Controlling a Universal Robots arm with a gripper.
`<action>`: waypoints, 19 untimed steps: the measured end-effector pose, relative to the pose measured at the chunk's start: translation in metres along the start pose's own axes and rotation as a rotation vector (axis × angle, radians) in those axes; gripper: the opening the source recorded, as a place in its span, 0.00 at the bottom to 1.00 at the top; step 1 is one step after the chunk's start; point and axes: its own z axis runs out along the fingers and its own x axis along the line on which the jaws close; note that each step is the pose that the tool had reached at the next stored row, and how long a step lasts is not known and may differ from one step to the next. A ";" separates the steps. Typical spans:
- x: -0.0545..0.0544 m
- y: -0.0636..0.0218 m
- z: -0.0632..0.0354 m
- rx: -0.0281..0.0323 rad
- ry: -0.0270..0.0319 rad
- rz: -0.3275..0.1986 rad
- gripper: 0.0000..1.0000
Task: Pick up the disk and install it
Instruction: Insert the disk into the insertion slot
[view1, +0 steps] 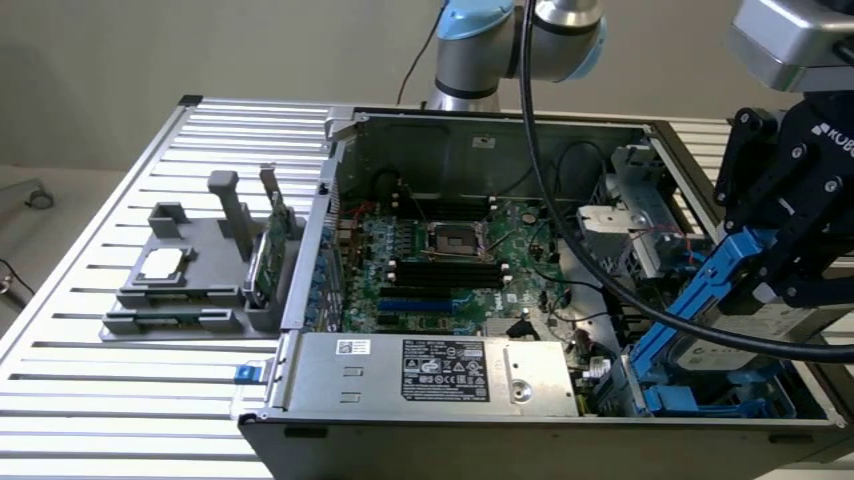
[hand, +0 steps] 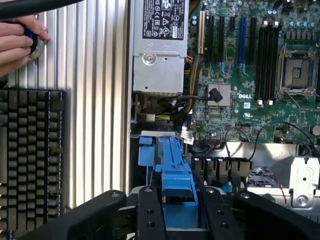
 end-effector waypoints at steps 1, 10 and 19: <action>0.000 -0.0001 0.0010 -0.0017 0.0005 0.000 0.33; 0.000 -0.0026 0.0047 -0.0082 -0.0104 0.000 0.33; 0.000 -0.0076 0.0039 -0.0084 -0.0141 0.000 0.33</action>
